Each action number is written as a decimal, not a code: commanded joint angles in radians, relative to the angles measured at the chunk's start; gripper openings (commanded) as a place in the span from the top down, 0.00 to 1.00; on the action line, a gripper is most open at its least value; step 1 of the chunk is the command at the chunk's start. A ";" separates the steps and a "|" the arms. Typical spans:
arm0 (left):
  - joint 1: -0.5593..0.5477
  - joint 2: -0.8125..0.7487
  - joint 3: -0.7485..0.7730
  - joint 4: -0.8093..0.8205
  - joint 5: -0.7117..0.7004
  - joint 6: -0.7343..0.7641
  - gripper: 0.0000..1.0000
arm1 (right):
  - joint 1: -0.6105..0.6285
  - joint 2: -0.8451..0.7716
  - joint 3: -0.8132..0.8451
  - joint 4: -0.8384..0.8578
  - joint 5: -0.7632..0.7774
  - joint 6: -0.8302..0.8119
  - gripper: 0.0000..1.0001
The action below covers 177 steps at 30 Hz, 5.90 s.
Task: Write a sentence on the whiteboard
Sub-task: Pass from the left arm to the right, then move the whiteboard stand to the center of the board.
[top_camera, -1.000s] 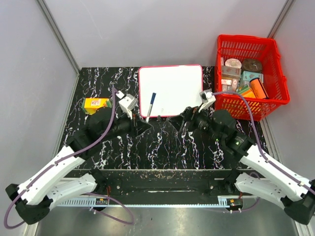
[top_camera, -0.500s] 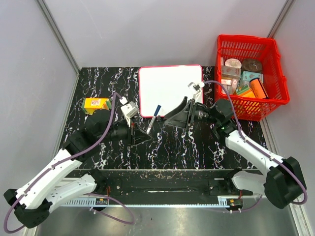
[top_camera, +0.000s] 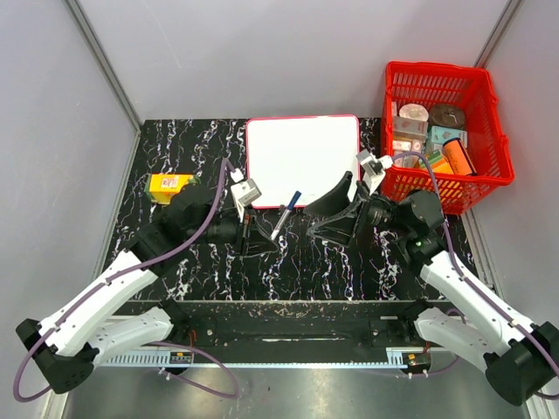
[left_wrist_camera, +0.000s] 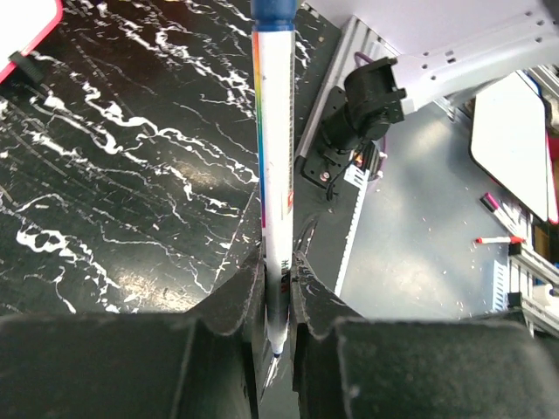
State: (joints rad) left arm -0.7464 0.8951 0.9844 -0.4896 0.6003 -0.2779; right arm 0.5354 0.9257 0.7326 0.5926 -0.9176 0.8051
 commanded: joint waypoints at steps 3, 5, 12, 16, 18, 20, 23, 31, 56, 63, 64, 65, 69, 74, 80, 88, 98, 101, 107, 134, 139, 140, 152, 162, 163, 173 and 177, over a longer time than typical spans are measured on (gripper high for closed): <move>0.004 0.027 0.069 0.080 0.144 0.037 1.00 | 0.057 0.025 0.014 -0.077 0.034 -0.078 0.14; 0.002 0.025 0.076 0.088 0.151 0.036 1.00 | 0.070 0.041 0.017 -0.068 0.046 -0.076 0.16; -0.008 0.041 0.079 0.105 0.196 0.023 1.00 | 0.135 0.105 0.040 -0.019 0.100 -0.055 0.29; -0.013 0.041 0.074 0.106 0.190 0.022 1.00 | 0.153 0.127 0.036 0.036 0.105 -0.020 0.32; -0.014 0.042 0.071 0.106 0.190 0.019 1.00 | 0.167 0.127 0.037 0.039 0.111 -0.020 0.34; -0.016 0.045 0.065 0.117 0.194 0.014 1.00 | 0.181 0.131 0.037 0.041 0.123 -0.020 0.38; -0.024 0.051 0.065 0.128 0.201 0.009 1.00 | 0.201 0.143 0.039 0.044 0.129 -0.020 0.46; -0.034 0.056 0.060 0.131 0.199 0.013 1.00 | 0.207 0.133 0.033 0.052 0.135 -0.007 0.62; -0.045 0.061 0.063 0.131 0.181 0.017 1.00 | 0.207 0.147 0.004 0.047 0.103 -0.001 1.00; -0.045 0.041 0.054 0.131 0.113 0.016 0.33 | 0.207 0.102 -0.013 -0.060 0.167 -0.058 1.00; -0.045 0.038 0.051 0.129 0.098 0.011 0.27 | 0.207 0.091 -0.013 -0.086 0.205 -0.073 1.00; -0.045 0.034 0.046 0.129 0.092 0.009 0.23 | 0.207 0.082 -0.013 -0.115 0.230 -0.107 1.00; -0.004 0.041 0.016 0.152 0.073 -0.039 0.13 | 0.206 0.016 -0.004 -0.334 0.402 -0.194 1.00; 0.103 0.056 -0.088 0.255 0.084 -0.113 0.09 | 0.207 -0.056 -0.013 -0.496 0.712 -0.244 1.00; 0.310 0.102 -0.225 0.434 0.040 -0.234 0.03 | 0.207 -0.146 -0.053 -0.573 0.867 -0.265 1.00; 0.473 0.335 -0.193 0.588 -0.112 -0.287 0.02 | 0.207 -0.176 -0.056 -0.587 0.875 -0.288 1.00; 0.600 0.728 0.031 0.746 -0.070 -0.242 0.02 | 0.206 -0.223 -0.079 -0.625 0.884 -0.313 1.00; 0.633 0.843 0.101 0.812 0.001 -0.257 0.03 | 0.206 -0.231 -0.085 -0.626 0.892 -0.319 1.00; 0.651 1.060 0.273 0.945 0.259 -0.316 0.05 | 0.207 -0.241 -0.085 -0.639 0.878 -0.354 1.00; 0.647 1.282 0.376 1.014 0.486 -0.325 1.00 | 0.207 -0.366 -0.131 -0.608 0.826 -0.379 1.00; 0.647 1.262 0.303 1.085 0.523 -0.331 1.00 | 0.206 -0.369 -0.130 -0.605 0.821 -0.380 1.00; 0.647 1.254 0.284 1.080 0.535 -0.314 1.00 | 0.206 -0.369 -0.127 -0.608 0.819 -0.380 1.00; 0.654 1.165 0.021 1.532 0.662 -0.517 1.00 | 0.206 -0.369 -0.119 -0.617 0.819 -0.389 1.00; 0.651 1.121 -0.078 1.741 0.748 -0.662 1.00 | 0.207 -0.358 -0.111 -0.616 0.818 -0.382 1.00; 0.651 1.124 -0.085 1.845 0.754 -0.740 1.00 | 0.207 -0.355 -0.110 -0.614 0.816 -0.379 1.00; 0.599 1.174 -0.147 2.154 0.782 -0.963 1.00 | 0.207 -0.357 -0.113 -0.614 0.813 -0.371 1.00; 0.593 1.145 -0.184 2.154 0.777 -0.951 1.00 | 0.207 -0.366 -0.110 -0.629 0.819 -0.373 1.00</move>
State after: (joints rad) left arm -0.1360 2.0899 0.8375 1.2797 1.3125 -1.1912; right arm 0.7380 0.5720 0.5949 -0.0505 -0.0963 0.4385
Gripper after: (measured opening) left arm 0.095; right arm 0.107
